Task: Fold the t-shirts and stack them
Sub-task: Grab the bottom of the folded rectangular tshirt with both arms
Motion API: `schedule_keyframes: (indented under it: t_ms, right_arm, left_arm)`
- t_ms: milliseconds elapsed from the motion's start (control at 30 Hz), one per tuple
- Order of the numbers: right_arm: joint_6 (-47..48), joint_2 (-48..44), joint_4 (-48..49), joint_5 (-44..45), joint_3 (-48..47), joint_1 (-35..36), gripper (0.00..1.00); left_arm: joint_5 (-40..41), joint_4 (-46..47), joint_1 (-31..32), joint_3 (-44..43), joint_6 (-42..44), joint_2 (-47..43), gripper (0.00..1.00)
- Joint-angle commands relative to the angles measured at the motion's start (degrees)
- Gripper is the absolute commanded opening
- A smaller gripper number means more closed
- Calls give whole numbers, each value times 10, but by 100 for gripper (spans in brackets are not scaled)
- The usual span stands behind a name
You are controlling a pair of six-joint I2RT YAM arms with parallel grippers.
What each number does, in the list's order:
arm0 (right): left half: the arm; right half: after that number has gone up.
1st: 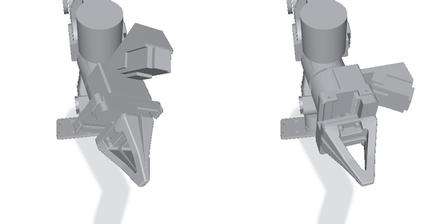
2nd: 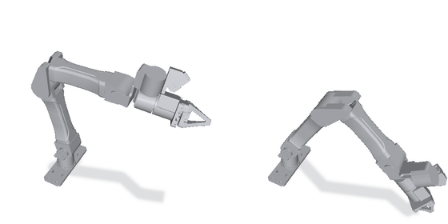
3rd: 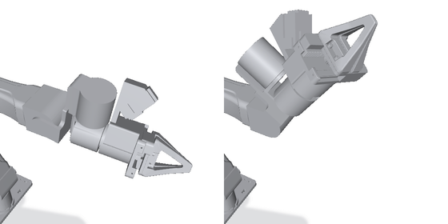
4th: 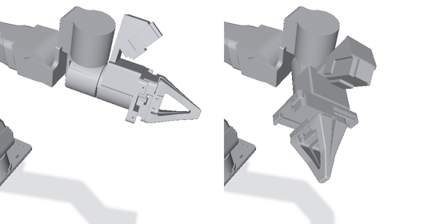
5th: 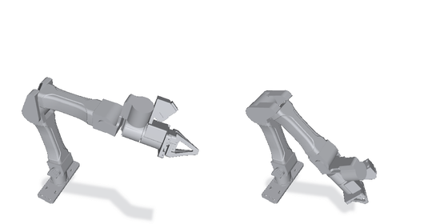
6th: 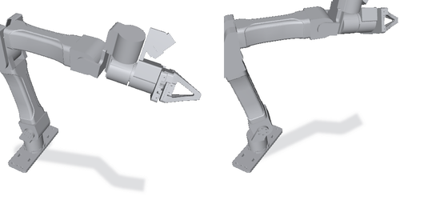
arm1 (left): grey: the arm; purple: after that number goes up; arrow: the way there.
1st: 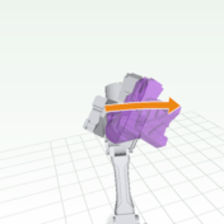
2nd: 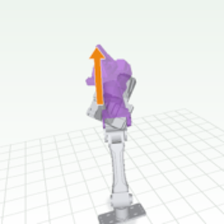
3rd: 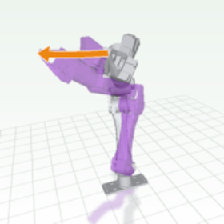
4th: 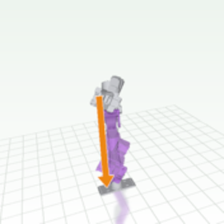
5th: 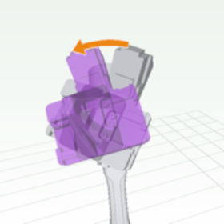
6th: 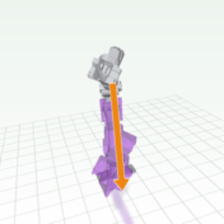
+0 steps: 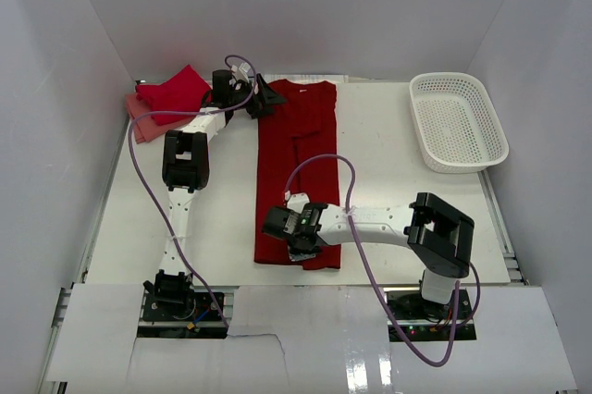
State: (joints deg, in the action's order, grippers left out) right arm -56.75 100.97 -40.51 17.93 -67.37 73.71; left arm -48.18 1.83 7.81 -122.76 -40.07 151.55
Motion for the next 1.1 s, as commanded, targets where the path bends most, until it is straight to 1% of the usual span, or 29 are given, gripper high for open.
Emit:
schedule_keyframes:
  t_ms: [0,33,67,100,167,300,367,400,433,467,533,567,600,633,667,700,733,767,800,833,867,900,933,1000,1033,1067]
  right_arm:
    - [-14,-20,18,-18,8,12,13]
    - [-14,-20,18,-22,7,13,19]
    - [-15,-20,12,-19,4,13,32]
    - [-17,-22,4,-15,1,13,36]
    - [-20,-29,-22,5,-8,14,40]
    - [-19,-80,-37,34,-10,14,44]
    - [-9,-98,-48,43,-15,14,45]
    - [-5,-117,-52,51,-17,14,49]
    - [7,-127,-55,54,-19,14,53]
    - [9,-138,-58,60,-19,14,67]
    - [9,-179,-71,83,-8,17,79]
    - [9,-198,-68,89,24,17,89]
    - [9,-244,-48,97,46,17,91]
    - [8,-268,-35,98,71,17,92]
    - [6,-295,-21,99,98,16,89]
    - [0,-349,-8,102,154,16,87]
    - [-9,-375,10,105,180,14,85]
    - [-23,-426,12,108,205,13,83]
    - [-43,-451,15,112,249,11,83]
    - [-50,-472,16,111,267,8,83]
    - [-58,-510,16,109,283,5,80]
    - [-65,-526,18,100,310,0,79]
    - [-66,-538,21,93,320,-2,78]
    - [-65,-555,25,73,334,-15,77]
    - [-59,-556,32,66,341,-18,77]
    - [-55,-553,38,55,343,-22,77]
  left_arm:
    - [0,-4,-5,-21,11,1,98]
    - [1,-5,-4,-21,12,0,98]
    - [1,-6,-4,-20,12,-1,98]
    - [1,-6,-4,-20,13,-1,98]
    - [2,-9,-4,-21,13,-3,98]
    - [-2,-17,-4,-42,9,-13,98]
    - [12,-44,-4,-42,11,-42,98]
    - [19,-53,-4,-44,14,-55,98]
    - [35,-107,-4,-52,31,-66,98]
    - [72,-139,-4,-75,42,-75,98]
    - [98,-183,-5,-75,60,-118,98]
    - [112,-208,-5,-64,71,-139,98]
    - [136,-219,-6,-30,72,-183,98]
    - [141,-228,-8,-7,72,-210,98]
    - [142,-234,-8,24,71,-239,98]
    - [141,-234,-6,103,70,-272,98]
    - [145,-235,-3,149,72,-347,98]
    - [157,-225,11,197,76,-387,98]
    - [188,-216,21,292,91,-429,98]
    - [203,-204,32,335,100,-508,98]
    - [215,-200,53,373,107,-546,98]
    - [237,-198,62,449,112,-581,98]
    - [244,-193,72,485,113,-650,98]
    - [261,-198,89,548,116,-714,98]
    - [278,-212,94,605,113,-743,98]
    - [285,-221,97,630,110,-804,98]
